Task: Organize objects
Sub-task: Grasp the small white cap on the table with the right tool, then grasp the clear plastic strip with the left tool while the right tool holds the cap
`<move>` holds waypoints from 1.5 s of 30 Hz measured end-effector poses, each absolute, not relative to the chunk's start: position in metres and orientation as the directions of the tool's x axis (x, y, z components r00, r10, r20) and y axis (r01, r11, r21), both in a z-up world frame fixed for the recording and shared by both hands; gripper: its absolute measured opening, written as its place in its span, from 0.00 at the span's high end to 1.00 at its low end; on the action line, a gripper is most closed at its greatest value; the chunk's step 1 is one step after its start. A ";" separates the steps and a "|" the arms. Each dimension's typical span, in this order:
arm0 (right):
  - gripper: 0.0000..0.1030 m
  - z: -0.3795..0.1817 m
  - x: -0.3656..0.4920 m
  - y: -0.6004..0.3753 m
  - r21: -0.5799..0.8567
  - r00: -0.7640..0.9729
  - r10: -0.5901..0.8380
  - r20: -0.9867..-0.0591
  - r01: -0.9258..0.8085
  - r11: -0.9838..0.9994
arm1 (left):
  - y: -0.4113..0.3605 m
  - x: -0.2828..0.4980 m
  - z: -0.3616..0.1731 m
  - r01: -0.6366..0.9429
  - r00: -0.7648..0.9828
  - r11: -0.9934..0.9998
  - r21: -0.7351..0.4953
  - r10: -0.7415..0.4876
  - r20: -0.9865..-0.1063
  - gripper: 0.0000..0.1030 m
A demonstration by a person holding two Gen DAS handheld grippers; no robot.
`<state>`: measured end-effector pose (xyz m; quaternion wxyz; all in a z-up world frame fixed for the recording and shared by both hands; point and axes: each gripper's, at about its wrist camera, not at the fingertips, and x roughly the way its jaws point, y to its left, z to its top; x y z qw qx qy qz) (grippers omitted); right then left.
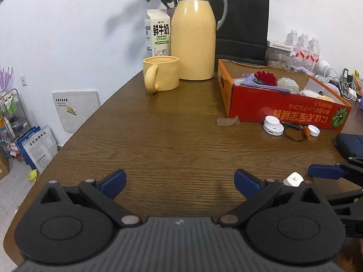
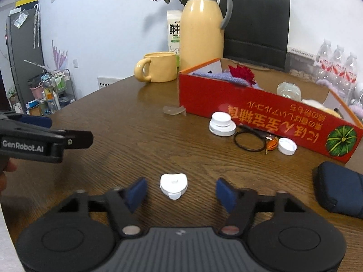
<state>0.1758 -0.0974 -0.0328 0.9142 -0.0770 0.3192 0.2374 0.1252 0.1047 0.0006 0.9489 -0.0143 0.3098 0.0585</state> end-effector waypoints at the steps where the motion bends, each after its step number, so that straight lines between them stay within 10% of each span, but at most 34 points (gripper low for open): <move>1: 0.43 -0.033 0.176 -0.097 0.013 0.682 0.388 -0.620 -0.486 0.874 | 0.106 0.125 0.000 -0.122 0.800 0.993 0.008 0.103 -0.591 0.00; 6: 0.75 -0.031 0.176 -0.095 0.015 0.679 0.405 -0.612 -0.502 0.865 | 0.107 0.128 -0.002 -0.124 0.795 0.992 0.006 0.103 -0.598 0.00; 45: 0.76 -0.003 0.253 -0.172 0.027 0.817 0.361 -0.450 -0.391 0.920 | 0.059 0.294 -0.029 -0.116 0.743 0.993 -0.010 0.080 -0.664 0.00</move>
